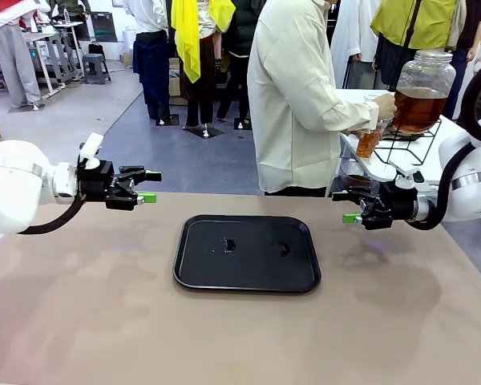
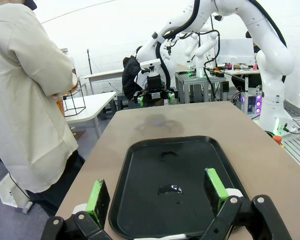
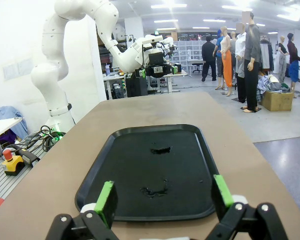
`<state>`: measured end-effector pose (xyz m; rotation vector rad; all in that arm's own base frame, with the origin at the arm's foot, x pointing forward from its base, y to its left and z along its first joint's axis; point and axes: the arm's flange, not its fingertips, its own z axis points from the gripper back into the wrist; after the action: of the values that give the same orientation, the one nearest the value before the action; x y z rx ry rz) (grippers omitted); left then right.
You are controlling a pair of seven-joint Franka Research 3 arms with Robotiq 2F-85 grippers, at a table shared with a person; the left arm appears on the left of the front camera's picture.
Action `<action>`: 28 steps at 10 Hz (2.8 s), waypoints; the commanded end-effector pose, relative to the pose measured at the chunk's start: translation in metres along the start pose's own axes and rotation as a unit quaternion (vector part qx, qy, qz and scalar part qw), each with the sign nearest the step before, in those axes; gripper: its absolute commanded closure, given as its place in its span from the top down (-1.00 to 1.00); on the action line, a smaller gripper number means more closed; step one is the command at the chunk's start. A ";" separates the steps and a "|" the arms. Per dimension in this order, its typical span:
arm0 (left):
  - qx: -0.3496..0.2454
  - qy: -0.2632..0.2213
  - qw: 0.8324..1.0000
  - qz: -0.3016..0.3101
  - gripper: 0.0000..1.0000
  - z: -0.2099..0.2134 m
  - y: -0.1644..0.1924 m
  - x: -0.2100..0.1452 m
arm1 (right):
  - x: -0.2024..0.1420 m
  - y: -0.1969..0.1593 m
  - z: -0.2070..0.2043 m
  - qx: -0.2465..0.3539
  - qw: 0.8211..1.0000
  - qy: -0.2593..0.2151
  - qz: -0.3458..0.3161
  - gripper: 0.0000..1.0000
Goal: Pour the drink into the iced cup.
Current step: Open the gripper to release the iced cup you were holding.
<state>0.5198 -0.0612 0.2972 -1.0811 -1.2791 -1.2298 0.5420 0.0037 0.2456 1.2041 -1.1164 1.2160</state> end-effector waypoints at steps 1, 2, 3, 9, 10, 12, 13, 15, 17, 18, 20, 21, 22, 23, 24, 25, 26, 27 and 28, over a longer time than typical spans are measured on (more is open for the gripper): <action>0.003 -0.001 1.000 -0.002 1.00 -0.001 0.000 0.004 | 0.003 0.000 -0.002 0.001 1.000 0.002 -0.002 1.00; 0.003 -0.001 1.000 -0.002 1.00 -0.001 0.000 0.004 | 0.003 0.000 -0.002 0.001 1.000 0.002 -0.002 1.00; 0.003 -0.001 1.000 -0.002 1.00 -0.001 0.000 0.004 | 0.003 0.000 -0.002 0.001 1.000 0.002 -0.002 1.00; 0.003 -0.001 1.000 -0.002 1.00 -0.001 0.000 0.004 | 0.003 0.000 -0.002 0.001 1.000 0.002 -0.002 1.00; 0.003 -0.001 1.000 -0.002 1.00 -0.001 0.000 0.004 | 0.003 0.000 -0.002 0.001 1.000 0.002 -0.002 1.00; 0.003 -0.001 1.000 -0.002 1.00 -0.001 0.000 0.004 | 0.003 0.000 -0.002 0.001 1.000 0.002 -0.002 1.00; 0.003 -0.001 1.000 -0.002 1.00 -0.001 0.000 0.004 | 0.003 0.000 -0.002 0.001 1.000 0.002 -0.002 1.00; 0.003 -0.001 1.000 -0.002 1.00 -0.001 0.000 0.004 | 0.003 0.000 -0.002 0.001 1.000 0.002 -0.002 1.00; 0.003 -0.001 1.000 -0.002 1.00 -0.001 0.000 0.004 | 0.003 0.000 -0.002 0.001 1.000 0.002 -0.002 1.00; 0.003 -0.001 1.000 -0.002 1.00 -0.001 0.000 0.004 | 0.003 0.000 -0.002 0.001 1.000 0.002 -0.002 1.00; 0.003 -0.001 1.000 -0.002 1.00 -0.001 0.000 0.004 | 0.003 0.000 -0.002 0.001 1.000 0.002 -0.002 1.00; 0.003 -0.001 1.000 -0.002 1.00 -0.001 0.000 0.004 | 0.003 0.000 -0.002 0.001 1.000 0.002 -0.002 1.00; 0.003 -0.001 1.000 -0.002 1.00 -0.001 0.000 0.004 | 0.003 0.000 -0.002 0.001 1.000 0.002 -0.002 1.00; 0.003 -0.001 1.000 -0.002 1.00 -0.001 0.000 0.004 | 0.003 0.000 -0.002 0.001 1.000 0.002 -0.002 1.00; 0.003 -0.001 1.000 -0.002 1.00 -0.001 0.000 0.004 | 0.003 0.000 -0.002 0.001 1.000 0.002 -0.002 1.00; 0.003 -0.001 1.000 -0.002 1.00 -0.001 0.000 0.004 | 0.003 0.000 -0.002 0.001 1.000 0.002 -0.002 1.00; 0.003 -0.001 1.000 -0.002 1.00 -0.001 0.000 0.004 | 0.003 0.000 -0.002 0.001 1.000 0.002 -0.002 1.00; 0.003 -0.001 1.000 -0.002 1.00 -0.001 0.000 0.004 | 0.003 0.000 -0.002 0.001 1.000 0.002 -0.002 1.00; 0.003 -0.001 1.000 -0.002 1.00 -0.001 0.000 0.004 | 0.003 0.000 -0.002 0.001 1.000 0.002 -0.002 1.00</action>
<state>0.5198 -0.0612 0.2972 -1.0811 -1.2791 -1.2298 0.5420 0.0037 0.2456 1.2041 -1.1164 1.2160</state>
